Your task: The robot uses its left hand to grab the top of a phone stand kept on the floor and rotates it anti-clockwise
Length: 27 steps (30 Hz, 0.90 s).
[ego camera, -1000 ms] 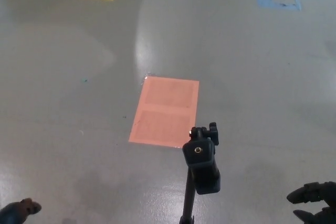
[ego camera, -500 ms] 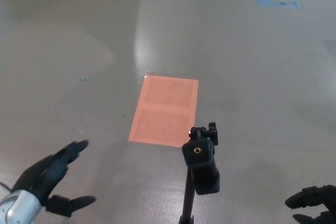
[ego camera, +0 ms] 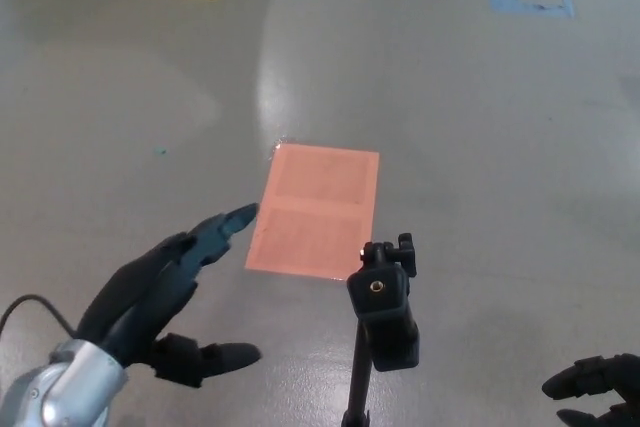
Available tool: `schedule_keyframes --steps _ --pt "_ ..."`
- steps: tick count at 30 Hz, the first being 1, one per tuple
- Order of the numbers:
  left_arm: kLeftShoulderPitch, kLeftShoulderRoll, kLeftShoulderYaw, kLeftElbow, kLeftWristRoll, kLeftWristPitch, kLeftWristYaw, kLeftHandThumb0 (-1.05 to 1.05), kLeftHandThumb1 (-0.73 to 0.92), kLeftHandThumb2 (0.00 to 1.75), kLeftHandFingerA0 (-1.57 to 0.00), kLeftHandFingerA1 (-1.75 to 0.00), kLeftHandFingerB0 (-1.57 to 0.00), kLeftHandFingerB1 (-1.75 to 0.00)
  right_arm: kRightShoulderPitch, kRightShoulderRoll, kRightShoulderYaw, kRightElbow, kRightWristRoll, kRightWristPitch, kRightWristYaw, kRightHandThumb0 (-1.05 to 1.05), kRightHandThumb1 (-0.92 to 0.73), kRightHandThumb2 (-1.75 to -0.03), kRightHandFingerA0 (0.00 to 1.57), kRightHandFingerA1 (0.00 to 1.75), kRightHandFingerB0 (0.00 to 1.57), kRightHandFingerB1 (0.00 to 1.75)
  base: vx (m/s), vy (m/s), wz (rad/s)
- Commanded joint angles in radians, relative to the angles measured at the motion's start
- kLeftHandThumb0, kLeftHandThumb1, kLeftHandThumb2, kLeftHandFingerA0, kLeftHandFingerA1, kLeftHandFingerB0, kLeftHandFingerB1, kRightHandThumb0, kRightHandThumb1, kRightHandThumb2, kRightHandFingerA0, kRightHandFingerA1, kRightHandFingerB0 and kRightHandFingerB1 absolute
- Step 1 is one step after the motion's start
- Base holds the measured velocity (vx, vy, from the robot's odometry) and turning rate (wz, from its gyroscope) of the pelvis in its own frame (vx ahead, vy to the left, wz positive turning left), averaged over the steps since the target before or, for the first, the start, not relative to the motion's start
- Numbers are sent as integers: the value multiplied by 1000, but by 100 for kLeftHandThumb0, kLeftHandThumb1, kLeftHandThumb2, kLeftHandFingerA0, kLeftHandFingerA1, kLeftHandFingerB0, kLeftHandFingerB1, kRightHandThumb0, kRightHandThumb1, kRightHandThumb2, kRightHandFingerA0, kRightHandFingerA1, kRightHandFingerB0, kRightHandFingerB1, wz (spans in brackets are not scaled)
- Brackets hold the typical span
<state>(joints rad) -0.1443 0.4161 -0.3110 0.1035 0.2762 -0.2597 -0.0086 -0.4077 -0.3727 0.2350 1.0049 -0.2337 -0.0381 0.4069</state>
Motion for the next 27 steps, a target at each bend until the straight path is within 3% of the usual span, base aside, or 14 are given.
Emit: schedule_keyframes --steps 1,2,6,7,12,14,15,16,17,18,19,23,26,27 --pt "77 78 36 -515 -7 -152 -107 -68 44 77 -9 -18 0 -17 -35 -33 3 30 -12 -23 49 -47 -75 -62 51 39 37 34 0 0 0" --pt "76 75 34 -527 -1 -149 -106 -61 38 76 -3 -18 0 -24 -34 -32 2 27 -10 -20 51 -47 -75 -62 51 40 37 35 0 0 0" --pt "67 65 24 -577 34 -148 -103 -53 35 70 0 -14 0 -22 -35 -33 4 27 -12 -21 53 -47 -76 -62 50 39 37 34 0 0 0" --pt "65 61 19 -604 28 -142 -110 -43 30 66 -3 -18 0 -27 -35 -34 4 25 -13 -24 53 -47 -76 -62 48 39 37 34 0 0 0" --pt "70 67 21 -666 39 -117 -128 -44 29 66 0 -17 0 -28 -34 -37 1 20 -11 -25 56 -47 -75 -62 50 39 37 35 0 0 0" --pt "71 73 23 -691 36 -110 -138 -41 36 64 -2 -15 0 -22 -37 -40 3 18 -13 -34 59 -47 -76 -62 50 40 37 35 0 0 0" --pt "70 77 23 -706 39 -106 -145 -41 26 61 0 -10 0 -23 -38 -42 4 18 -14 -38 60 -53 -63 -87 44 52 34 48 0 0 0" --pt "69 79 23 -711 43 -104 -148 -41 26 61 0 -10 0 -23 -38 -41 3 18 -13 -39 60 -53 -63 -87 44 52 34 48 0 0 0" --pt "69 79 21 -718 51 -104 -149 -38 25 63 0 -15 0 -27 -38 -41 2 18 -13 -41 60 -48 -76 -62 50 41 38 35 0 0 0" --pt "70 77 19 -719 53 -106 -147 -38 25 63 0 -15 0 -27 -38 -41 2 18 -12 -42 60 -48 -76 -62 50 41 38 35 0 0 0" --pt "68 75 16 -718 49 -110 -147 -28 36 66 0 -10 0 -27 -41 -40 3 20 -14 -41 59 -48 -76 -62 49 40 38 35 0 0 0" --pt "61 70 -6 -725 37 -128 -173 -1 40 70 0 0 0 -31 -48 -38 2 27 -12 -47 63 -50 -75 -62 49 39 38 35 0 0 0" --pt "60 62 -12 -723 38 -137 -181 -1 38 71 0 -4 -5 -34 -50 -38 -2 29 -7 -48 71 -51 -75 -62 49 39 39 36 0 0 0" --pt "61 57 -15 -721 46 -138 -184 -5 42 72 0 -4 0 -31 -50 -38 -2 28 -7 -46 72 -50 -75 -62 48 39 38 35 0 0 0"
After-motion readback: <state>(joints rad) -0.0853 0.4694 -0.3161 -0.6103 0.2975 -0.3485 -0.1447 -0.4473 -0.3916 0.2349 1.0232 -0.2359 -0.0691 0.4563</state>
